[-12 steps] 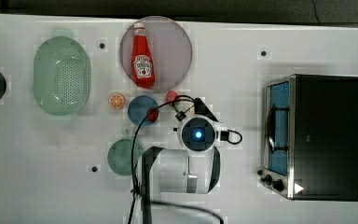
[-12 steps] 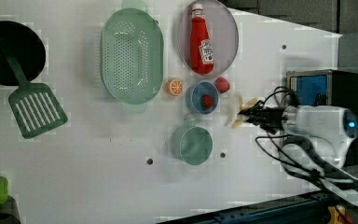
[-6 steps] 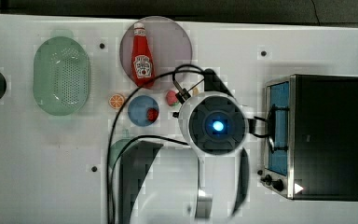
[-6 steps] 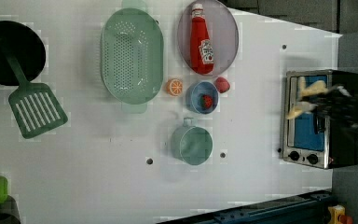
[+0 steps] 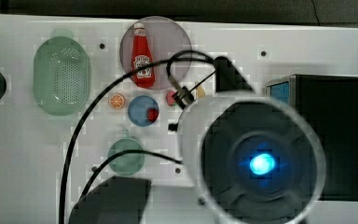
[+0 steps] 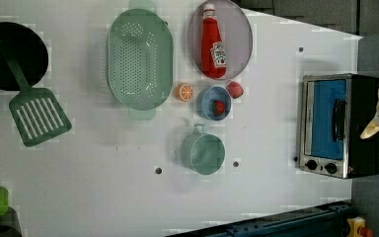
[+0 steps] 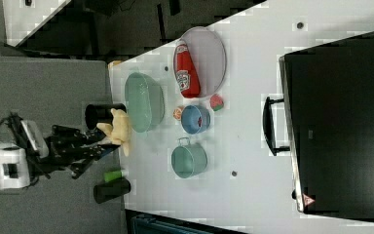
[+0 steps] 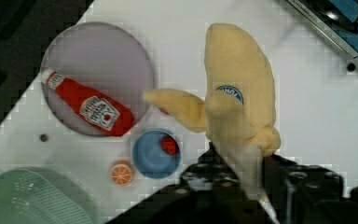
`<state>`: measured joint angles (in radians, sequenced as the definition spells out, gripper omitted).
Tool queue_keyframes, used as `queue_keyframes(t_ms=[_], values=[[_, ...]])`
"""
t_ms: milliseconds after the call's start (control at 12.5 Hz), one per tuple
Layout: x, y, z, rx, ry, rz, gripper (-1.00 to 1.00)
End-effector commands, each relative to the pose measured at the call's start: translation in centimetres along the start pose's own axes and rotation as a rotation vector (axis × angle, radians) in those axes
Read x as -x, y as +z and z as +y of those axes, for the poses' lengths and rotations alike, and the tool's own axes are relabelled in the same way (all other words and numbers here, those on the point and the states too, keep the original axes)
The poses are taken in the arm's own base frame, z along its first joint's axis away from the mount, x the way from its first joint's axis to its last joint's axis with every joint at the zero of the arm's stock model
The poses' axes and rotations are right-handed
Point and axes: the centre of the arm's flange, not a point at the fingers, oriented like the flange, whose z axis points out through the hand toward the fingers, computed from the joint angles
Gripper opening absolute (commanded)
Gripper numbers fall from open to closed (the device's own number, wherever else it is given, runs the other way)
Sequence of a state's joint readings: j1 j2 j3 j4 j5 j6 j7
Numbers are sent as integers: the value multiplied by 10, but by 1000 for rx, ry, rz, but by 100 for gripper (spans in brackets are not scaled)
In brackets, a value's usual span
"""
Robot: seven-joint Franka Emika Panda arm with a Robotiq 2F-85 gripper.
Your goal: Pick banana from table and place on oven.
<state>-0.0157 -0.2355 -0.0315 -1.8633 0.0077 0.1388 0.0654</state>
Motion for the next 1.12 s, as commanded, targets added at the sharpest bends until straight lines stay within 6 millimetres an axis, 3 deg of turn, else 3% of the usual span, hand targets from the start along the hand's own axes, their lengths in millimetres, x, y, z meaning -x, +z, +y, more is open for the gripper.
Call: queue_keyframes(t_ms=[80, 240, 640, 800, 1040, 1120], values=[[-72, 44, 33, 82, 47, -39, -58], [-117, 60, 68, 95, 29, -51, -58], [-230, 98, 191, 105, -115, 41, -58], [-251, 123, 230, 146, -151, 20, -58], [-262, 158, 248, 171, -132, -36, -53], [-263, 165, 250, 176, -126, -47, -34]])
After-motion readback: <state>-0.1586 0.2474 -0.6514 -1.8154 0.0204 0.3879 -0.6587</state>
